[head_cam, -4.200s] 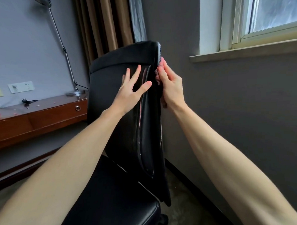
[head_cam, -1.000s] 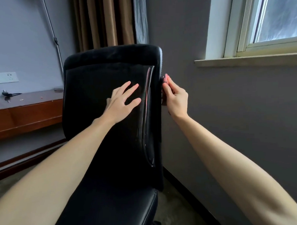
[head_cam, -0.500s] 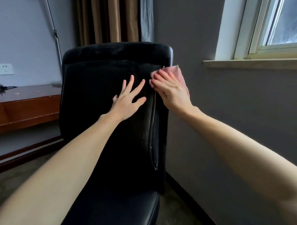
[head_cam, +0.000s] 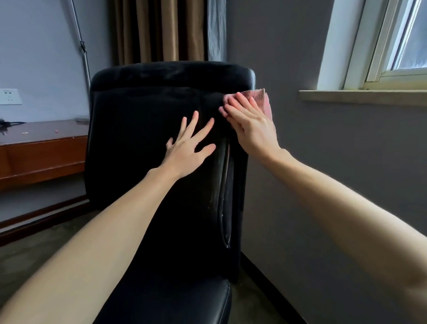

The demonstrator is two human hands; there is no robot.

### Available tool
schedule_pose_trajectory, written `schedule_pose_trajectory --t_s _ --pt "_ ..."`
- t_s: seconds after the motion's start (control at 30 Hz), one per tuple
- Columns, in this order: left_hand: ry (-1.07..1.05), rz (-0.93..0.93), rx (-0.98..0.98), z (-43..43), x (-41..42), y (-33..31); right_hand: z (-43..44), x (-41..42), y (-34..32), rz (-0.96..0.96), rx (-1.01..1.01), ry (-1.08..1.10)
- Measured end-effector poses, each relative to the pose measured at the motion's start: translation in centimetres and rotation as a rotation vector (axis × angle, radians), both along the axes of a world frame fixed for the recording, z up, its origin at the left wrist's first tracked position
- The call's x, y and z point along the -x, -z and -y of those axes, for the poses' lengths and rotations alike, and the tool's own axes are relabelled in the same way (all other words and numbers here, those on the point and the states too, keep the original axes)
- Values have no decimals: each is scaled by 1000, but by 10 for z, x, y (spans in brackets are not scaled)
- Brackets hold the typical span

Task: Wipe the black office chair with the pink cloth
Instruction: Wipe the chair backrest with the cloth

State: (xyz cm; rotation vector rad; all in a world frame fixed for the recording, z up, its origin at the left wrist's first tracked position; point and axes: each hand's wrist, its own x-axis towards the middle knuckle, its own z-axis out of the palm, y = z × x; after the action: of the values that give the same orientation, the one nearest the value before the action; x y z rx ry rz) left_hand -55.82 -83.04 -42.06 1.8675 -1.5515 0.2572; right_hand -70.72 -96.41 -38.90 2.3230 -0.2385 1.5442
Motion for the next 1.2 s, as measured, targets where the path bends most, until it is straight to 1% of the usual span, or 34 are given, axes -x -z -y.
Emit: schedule_pose_trajectory --t_s 0.1,0.2,0.23,0.3,0.37,0.4,0.47,0.53,0.6,0.67,0.77,0.83,0.9,1.0,1.03,1.13,1.2 --pt "-7 1 -5 -1 1 -1 -4 5 38 -88 -101 -118" --pt "-11 -1 -4 -2 -1 -2 -7 14 42 -242 -224 -198" --pt "-13 1 -5 -2 -2 -2 -4 17 36 -315 -207 -185" --pt "-18 1 -10 -2 -4 -2 4 22 23 -451 -88 -110" --pt "-22 2 -13 0 -5 -1 10 25 12 -509 12 -12" --pt "-23 3 -9 0 -6 0 12 24 8 -494 53 35" --pt "-24 8 2 2 -7 2 10 21 2 -402 163 98" --pt "-23 10 4 2 -8 3 6 14 -3 -265 271 99" --pt "-21 2 -1 2 -8 2 5 9 -4 -139 281 58" --pt "-21 -4 1 3 -8 2 2 6 -3 -74 203 25" --pt "-21 3 6 4 -7 3 -7 2 3 59 -8 6" --pt "-16 2 13 5 -6 4 -15 1 17 119 -139 -69" --pt "-8 -7 20 4 -6 5 -19 5 41 141 -289 -154" --pt "-9 -4 25 5 -8 6 -21 17 78 119 -525 -180" --pt "-6 -3 25 5 -7 6 -24 20 82 143 -589 -200" --pt "-5 -4 39 5 -5 8 -31 14 54 309 -679 -305" --pt "0 -11 34 4 -5 6 -32 5 20 359 -665 -324"
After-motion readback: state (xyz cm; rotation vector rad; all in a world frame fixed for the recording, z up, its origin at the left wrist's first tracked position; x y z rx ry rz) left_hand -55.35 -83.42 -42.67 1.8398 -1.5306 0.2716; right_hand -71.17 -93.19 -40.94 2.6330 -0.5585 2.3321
